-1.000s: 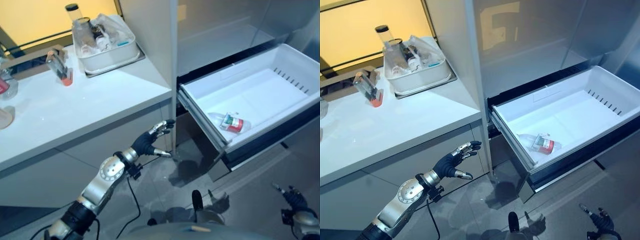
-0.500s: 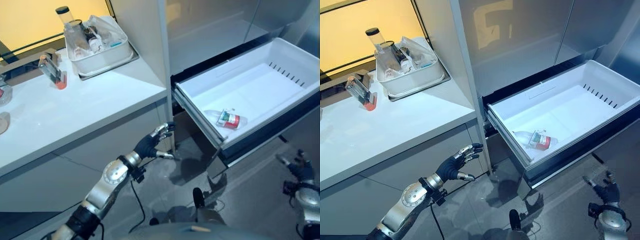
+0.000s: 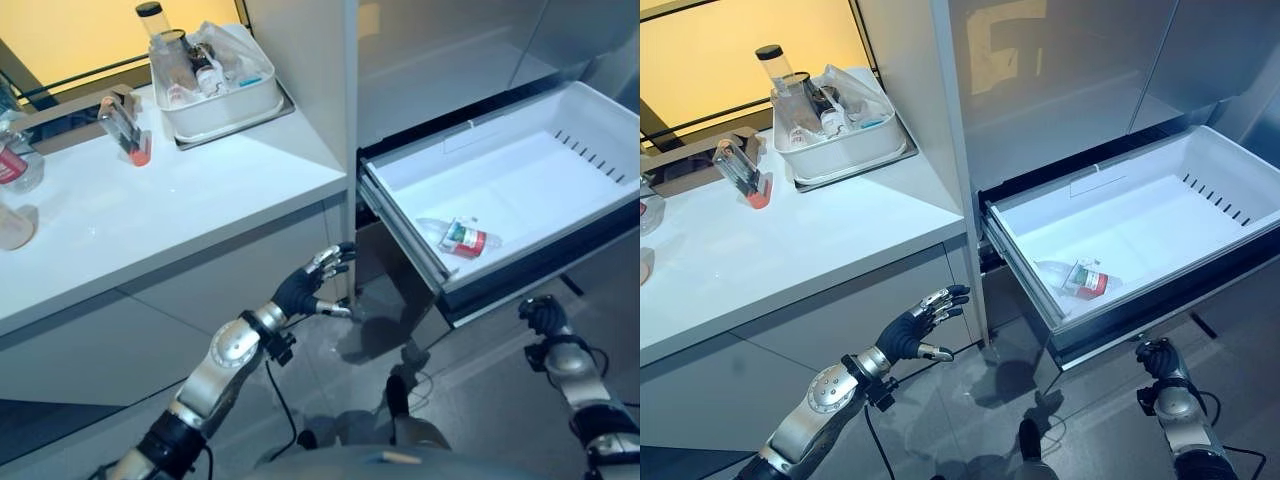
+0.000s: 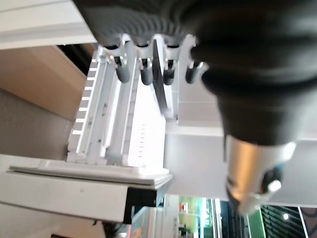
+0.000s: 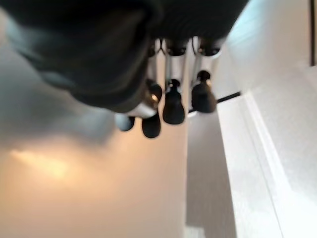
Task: Take the drinks into the refrigerator
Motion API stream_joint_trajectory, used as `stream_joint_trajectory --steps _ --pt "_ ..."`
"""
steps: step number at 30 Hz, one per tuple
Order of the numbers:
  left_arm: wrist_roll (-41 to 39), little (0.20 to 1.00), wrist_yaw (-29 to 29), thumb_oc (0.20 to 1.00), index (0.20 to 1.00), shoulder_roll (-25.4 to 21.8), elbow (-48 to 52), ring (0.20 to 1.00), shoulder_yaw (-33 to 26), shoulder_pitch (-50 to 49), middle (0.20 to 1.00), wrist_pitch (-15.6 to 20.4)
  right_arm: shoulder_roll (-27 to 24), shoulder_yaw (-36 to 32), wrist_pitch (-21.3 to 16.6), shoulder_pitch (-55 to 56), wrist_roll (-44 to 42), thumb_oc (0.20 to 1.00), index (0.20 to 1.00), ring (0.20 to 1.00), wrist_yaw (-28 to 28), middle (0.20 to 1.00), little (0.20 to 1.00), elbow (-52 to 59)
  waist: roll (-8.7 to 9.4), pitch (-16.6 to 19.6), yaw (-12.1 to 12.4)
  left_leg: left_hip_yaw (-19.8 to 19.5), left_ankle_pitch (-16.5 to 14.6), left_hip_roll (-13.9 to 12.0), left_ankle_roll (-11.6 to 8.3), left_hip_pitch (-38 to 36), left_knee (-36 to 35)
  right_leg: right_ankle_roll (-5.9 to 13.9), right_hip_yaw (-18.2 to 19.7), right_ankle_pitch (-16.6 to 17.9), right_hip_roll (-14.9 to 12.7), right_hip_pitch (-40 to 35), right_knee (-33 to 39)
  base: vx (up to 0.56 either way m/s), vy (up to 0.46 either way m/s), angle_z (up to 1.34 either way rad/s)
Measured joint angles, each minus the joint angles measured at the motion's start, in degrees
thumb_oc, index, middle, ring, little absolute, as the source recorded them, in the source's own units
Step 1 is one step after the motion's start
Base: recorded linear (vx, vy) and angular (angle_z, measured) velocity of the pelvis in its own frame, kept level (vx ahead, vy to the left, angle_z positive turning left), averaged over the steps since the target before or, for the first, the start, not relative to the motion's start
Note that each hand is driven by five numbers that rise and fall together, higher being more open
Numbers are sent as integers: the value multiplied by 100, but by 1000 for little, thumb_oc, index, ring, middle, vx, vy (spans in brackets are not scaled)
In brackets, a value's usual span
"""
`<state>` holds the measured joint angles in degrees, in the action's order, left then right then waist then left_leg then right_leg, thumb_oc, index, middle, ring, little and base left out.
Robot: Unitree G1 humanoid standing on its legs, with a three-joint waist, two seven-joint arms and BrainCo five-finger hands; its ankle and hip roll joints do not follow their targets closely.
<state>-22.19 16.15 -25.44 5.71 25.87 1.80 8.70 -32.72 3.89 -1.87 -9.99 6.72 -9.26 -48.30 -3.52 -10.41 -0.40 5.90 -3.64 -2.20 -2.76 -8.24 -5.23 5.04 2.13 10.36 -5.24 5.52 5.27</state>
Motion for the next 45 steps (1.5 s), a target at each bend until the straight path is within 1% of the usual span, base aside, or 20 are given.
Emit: stream_joint_trajectory --steps 1,2,3,6,8,9,12,13,14,16,17,20,21,23,36,37,38,42,44,45 --pt "0 1000 -2 1000 1000 3 1 1000 -1 9 1000 -2 -25 368 10 -189 4 200 200 200 36 200 200 -240 12 -8 -3 -39 8 -2 -12 16 2 -2 -20 0 -3 -1 8 -7 0 11" --pt "-3 1000 -2 1000 1000 0 2 1000 1 4 1000 -3 -20 501 21 -256 23 200 200 200 72 200 200 -274 15 -10 26 -66 16 -4 -6 40 -7 -3 -50 1 -20 -1 25 -52 -1 20" --pt "-4 1000 -2 1000 1000 -3 4 1000 18 24 1000 -12 -41 849 148 -490 129 200 200 200 147 200 200 -403 35 -21 61 -122 43 -3 -18 95 -3 -12 -111 11 -30 23 15 -47 3 19" --pt "-32 1000 -47 1000 1000 -65 15 1000 4 40 1000 -35 -154 1404 216 -840 308 200 200 200 296 200 200 -361 86 -53 206 -194 105 9 -41 199 -3 -46 -171 53 -48 97 1 -49 8 13" --pt "-124 1000 -75 1000 1000 -64 14 1000 15 43 1000 -54 -155 1576 223 -1015 385 200 200 200 370 200 200 -335 129 -78 289 -206 124 28 -61 214 5 -62 -184 70 -40 113 0 -84 -4 8" --pt "-124 1000 -102 1000 1000 -101 14 1000 16 53 1000 -54 -187 1952 273 -1342 482 200 200 200 431 200 200 -314 180 -95 313 -270 145 33 -68 316 21 -41 -237 65 -64 165 1 -81 -2 21" --pt "-123 1000 -127 1000 1000 -186 2 1000 32 69 1000 -61 -126 2178 205 -1956 629 200 200 200 466 200 200 -154 229 -132 373 -338 249 65 -88 503 22 -75 -283 134 -95 335 0 -63 10 11" --pt "-123 1000 -155 1000 1000 -223 7 1000 60 109 1000 -58 -46 2239 205 -2315 662 200 200 200 470 200 200 -262 218 -144 470 -330 268 67 -98 544 32 -97 -283 177 -105 372 -1 -99 30 1" --pt "-124 1000 -191 1000 1000 -261 5 1000 114 173 1000 -58 61 2482 216 -2860 731 200 200 200 474 200 200 -625 221 -158 475 -353 272 71 -99 598 45 -92 -301 172 -100 414 -1 -75 19 5" --pt "-124 1000 -225 1000 1000 -339 6 1000 293 319 1000 -56 185 2751 215 -3562 744 200 200 200 469 200 200 -938 224 -194 603 -381 310 71 -123 661 42 -105 -320 192 -100 463 -1 -56 21 8" --pt "-124 1000 -228 1000 1000 -353 6 1000 311 342 1000 -55 233 2839 210 -3788 746 200 200 200 469 200 200 -989 232 -205 606 -399 315 74 -124 700 64 -97 -322 193 -103 495 -1 -55 19 10" --pt "-124 1000 -299 1000 1000 -381 4 1000 410 395 1000 -57 564 2877 134 -4779 759 200 200 200 397 200 200 -881 232 -311 692 -441 358 83 -136 880 93 -139 -342 260 -112 639 -2 -60 16 7" --pt "-124 1000 -323 1000 1000 -376 6 1000 458 432 1000 -58 539 2859 214 -5059 841 200 200 200 298 200 200 -923 232 -339 777 -455 384 81 -159 912 109 -144 -357 290 -112 689 -3 -40 5 6" --pt "-124 1000 -376 1000 1000 -391 2 1000 446 415 1000 -58 465 2861 211 -5301 843 200 200 200 270 200 200 -917 238 -431 818 -469 403 74 -159 935 111 -145 -386 292 -111 696 -3 -59 12 6" --pt "-111 1000 -543 1000 1000 -382 -8 1000 432 630 1000 -56 555 2785 205 -5327 834 200 200 200 125 200 200 -879 238 -588 743 -443 400 69 -163 992 88 -142 -377 286 -95 790 -4 -10 3 0" --pt "-108 1000 -547 1000 1000 -373 -11 1000 429 629 1000 -51 547 2568 168 -5158 819 774 774 774 120 774 774 -747 239 -588 760 -439 400 66 -163 987 85 -140 -363 284 -93 784 -4 0 0 0" --pt "-108 1000 -553 1000 1000 -374 -11 1000 425 627 1000 -51 542 2489 159 -5039 762 1000 1000 1000 124 1000 1000 -671 239 -589 757 -437 400 66 -163 987 82 -140 -360 284 -92 784 -4 0 0 0" --pt "-105 1000 -574 1000 1000 -377 -21 1000 363 633 1000 -49 564 2226 54 -4269 462 1000 1000 1000 133 1000 1000 -519 245 -605 720 -424 399 72 -162 971 74 -137 -345 282 -92 783 -4 0 0 0" --pt "-103 1000 -575 1000 1000 -370 -23 1000 335 610 1000 -45 574 2020 46 -3710 296 1000 1000 1000 130 1000 1000 -258 246 -610 763 -426 399 69 -162 957 67 -135 -337 279 -90 771 -4 0 0 0" --pt "-94 1000 -574 1000 1000 -353 -30 1000 285 579 1000 -45 611 1769 -50 -3229 130 1000 1000 1000 123 1000 1000 -104 253 -631 694 -409 399 70 -162 922 61 -134 -326 277 -86 750 -5 0 0 0"
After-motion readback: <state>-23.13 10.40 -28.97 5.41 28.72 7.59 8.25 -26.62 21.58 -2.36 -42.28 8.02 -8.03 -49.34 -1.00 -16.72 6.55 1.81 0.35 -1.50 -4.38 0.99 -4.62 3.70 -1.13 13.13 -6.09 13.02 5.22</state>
